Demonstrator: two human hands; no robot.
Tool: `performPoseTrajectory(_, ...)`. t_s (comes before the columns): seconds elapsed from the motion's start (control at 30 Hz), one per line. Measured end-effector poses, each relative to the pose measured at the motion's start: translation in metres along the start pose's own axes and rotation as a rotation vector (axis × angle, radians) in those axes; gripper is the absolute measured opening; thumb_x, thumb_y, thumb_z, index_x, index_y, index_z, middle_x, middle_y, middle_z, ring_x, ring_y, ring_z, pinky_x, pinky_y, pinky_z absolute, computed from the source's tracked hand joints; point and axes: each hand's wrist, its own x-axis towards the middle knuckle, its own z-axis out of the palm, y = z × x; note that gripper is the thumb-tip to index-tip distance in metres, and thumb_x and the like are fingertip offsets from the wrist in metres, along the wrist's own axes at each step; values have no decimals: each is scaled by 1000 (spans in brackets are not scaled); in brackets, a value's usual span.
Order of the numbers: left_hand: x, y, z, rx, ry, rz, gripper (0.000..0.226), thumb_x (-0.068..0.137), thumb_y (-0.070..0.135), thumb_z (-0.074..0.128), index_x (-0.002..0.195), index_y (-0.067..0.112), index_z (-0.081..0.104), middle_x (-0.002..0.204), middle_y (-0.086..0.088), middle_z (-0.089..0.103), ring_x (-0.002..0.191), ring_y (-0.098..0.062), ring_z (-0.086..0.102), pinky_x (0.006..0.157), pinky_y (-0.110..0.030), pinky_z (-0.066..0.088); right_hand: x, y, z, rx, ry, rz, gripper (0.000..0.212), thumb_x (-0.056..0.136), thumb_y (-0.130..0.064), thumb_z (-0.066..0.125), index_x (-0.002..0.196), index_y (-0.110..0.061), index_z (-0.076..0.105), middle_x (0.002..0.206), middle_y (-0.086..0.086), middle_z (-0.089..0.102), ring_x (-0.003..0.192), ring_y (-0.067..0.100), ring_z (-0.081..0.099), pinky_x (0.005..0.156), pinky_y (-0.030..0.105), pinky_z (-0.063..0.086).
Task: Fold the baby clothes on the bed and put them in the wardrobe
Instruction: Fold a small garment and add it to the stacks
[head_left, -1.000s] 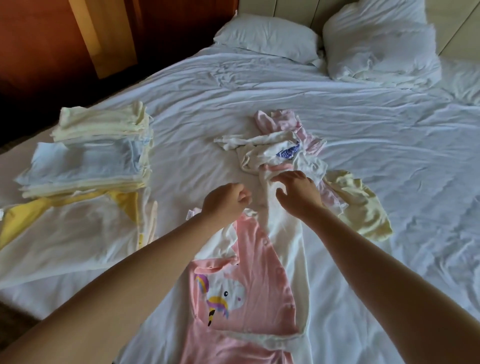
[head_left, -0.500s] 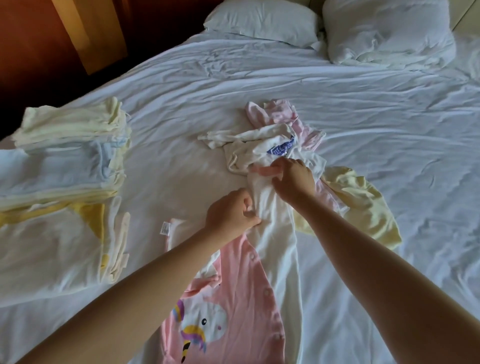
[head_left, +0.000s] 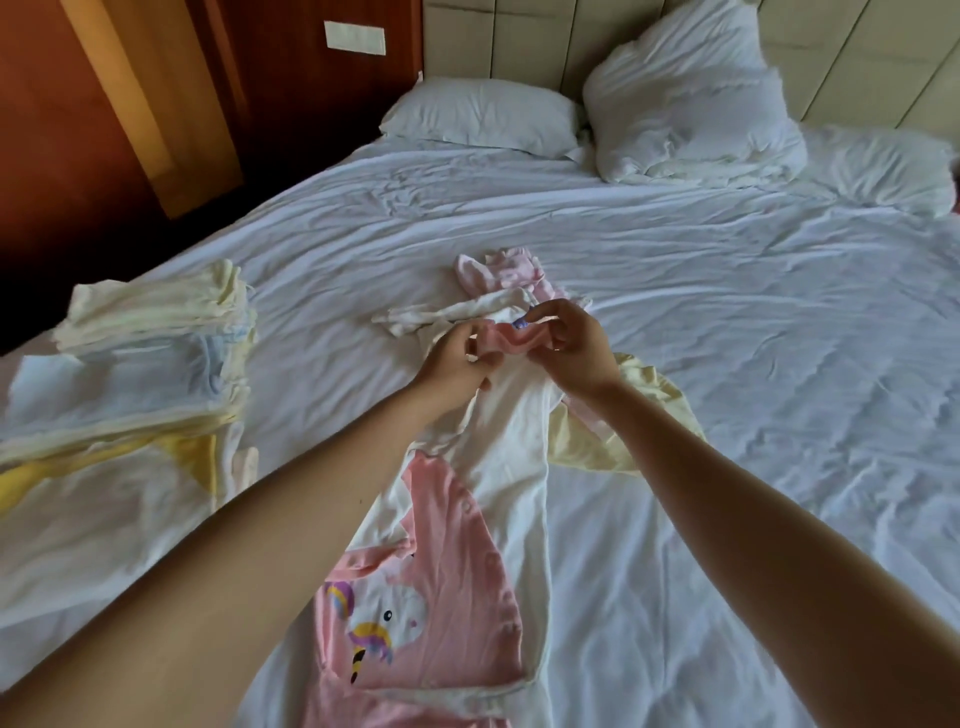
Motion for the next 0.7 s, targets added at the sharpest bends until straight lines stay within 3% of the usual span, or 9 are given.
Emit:
performPoseTrajectory(0.1,-17,15,-6,78,61,57,28,88,12,70,114,11,60,89,3,61,64,-12,61,59,-26,53,-16,-15,-13,-33,19,-15,29,75,10,63,92,-13,63,81,-2,70,72,4,66,69,20,51)
performPoseTrajectory(0.2,-44,19,-13,263,107,144,24,78,24,79,86,29,58,79,14,59,71,-13,59,66,-30,45,-41,-23,-23,-155,-20,-59,30,73,5,67,85,-22,64,78,-6,68,69,-1,63,66,15,48)
performPoseTrajectory(0.23,-57,19,-15,344,101,156,24,76,28,80,84,29,58,78,15,58,73,-11,57,66,-28,43,-51,-26,-24,-188,-42,-71,29,73,4,68,83,-23,64,77,-7,68,67,-4,62,65,12,46)
performPoseTrajectory(0.33,-99,11,-19,578,75,210,22,77,32,79,92,26,64,87,16,55,77,-10,55,65,-26,38,-83,-30,-28,-342,-107,-64,20,73,-4,72,86,-19,70,80,-7,68,71,0,61,63,7,42)
performPoseTrajectory(0.5,-156,-27,-11,776,-60,387,17,75,15,71,89,22,65,95,8,65,87,-20,63,64,-27,43,-150,-28,-19,-590,-307,-37,15,80,-17,66,91,-27,71,94,-10,72,87,9,65,74,26,51)
performPoseTrajectory(0.63,-178,-55,1,872,-354,229,26,84,16,62,106,27,68,107,10,64,97,-16,64,73,-29,49,-190,-10,-8,-789,-639,18,34,80,-16,59,106,-36,68,116,-15,64,108,8,58,89,23,43)
performPoseTrajectory(0.7,-180,-58,3,839,-404,158,24,85,19,62,106,30,69,105,12,63,98,-12,63,75,-28,48,-198,-3,-6,-770,-722,91,42,79,-13,57,111,-38,67,122,-15,62,112,7,55,94,25,44)
